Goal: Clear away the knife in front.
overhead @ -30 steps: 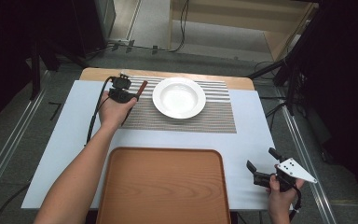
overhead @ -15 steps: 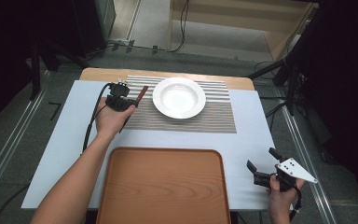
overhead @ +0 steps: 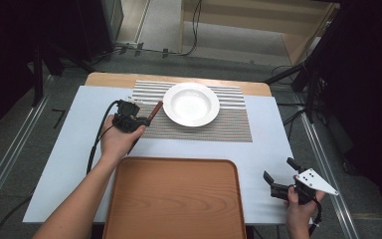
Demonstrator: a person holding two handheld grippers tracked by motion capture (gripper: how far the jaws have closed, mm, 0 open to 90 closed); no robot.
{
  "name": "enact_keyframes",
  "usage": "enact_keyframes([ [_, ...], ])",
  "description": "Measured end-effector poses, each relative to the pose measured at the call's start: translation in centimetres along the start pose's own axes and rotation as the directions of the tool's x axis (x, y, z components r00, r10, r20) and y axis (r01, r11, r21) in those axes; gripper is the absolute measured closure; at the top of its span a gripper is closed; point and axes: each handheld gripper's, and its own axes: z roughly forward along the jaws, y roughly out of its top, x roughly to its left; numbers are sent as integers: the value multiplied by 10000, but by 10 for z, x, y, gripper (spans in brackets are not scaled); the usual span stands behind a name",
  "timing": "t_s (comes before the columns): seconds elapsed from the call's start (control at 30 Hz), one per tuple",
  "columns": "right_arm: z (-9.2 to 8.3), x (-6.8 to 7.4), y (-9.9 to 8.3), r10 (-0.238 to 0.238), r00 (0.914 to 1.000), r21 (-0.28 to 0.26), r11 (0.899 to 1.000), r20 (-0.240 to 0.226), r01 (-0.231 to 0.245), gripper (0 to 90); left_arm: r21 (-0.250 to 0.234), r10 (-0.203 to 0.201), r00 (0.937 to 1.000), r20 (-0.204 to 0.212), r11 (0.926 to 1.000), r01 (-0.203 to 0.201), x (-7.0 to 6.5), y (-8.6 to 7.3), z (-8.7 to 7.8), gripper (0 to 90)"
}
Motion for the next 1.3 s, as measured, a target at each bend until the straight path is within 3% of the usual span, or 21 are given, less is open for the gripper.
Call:
enact_keyframes([
  [0.6, 0, 0, 0, -7, 10000, -9, 10000, -1, 7, 0, -318, 299, 9991, 303, 9991, -289, -20, -33, -26, 769],
  [1.3, 0, 0, 0, 9, 10000, 0, 10000, -4, -9, 0, -774, 161, 9984, 534, 9969, -119, -40, -74, -52, 768],
])
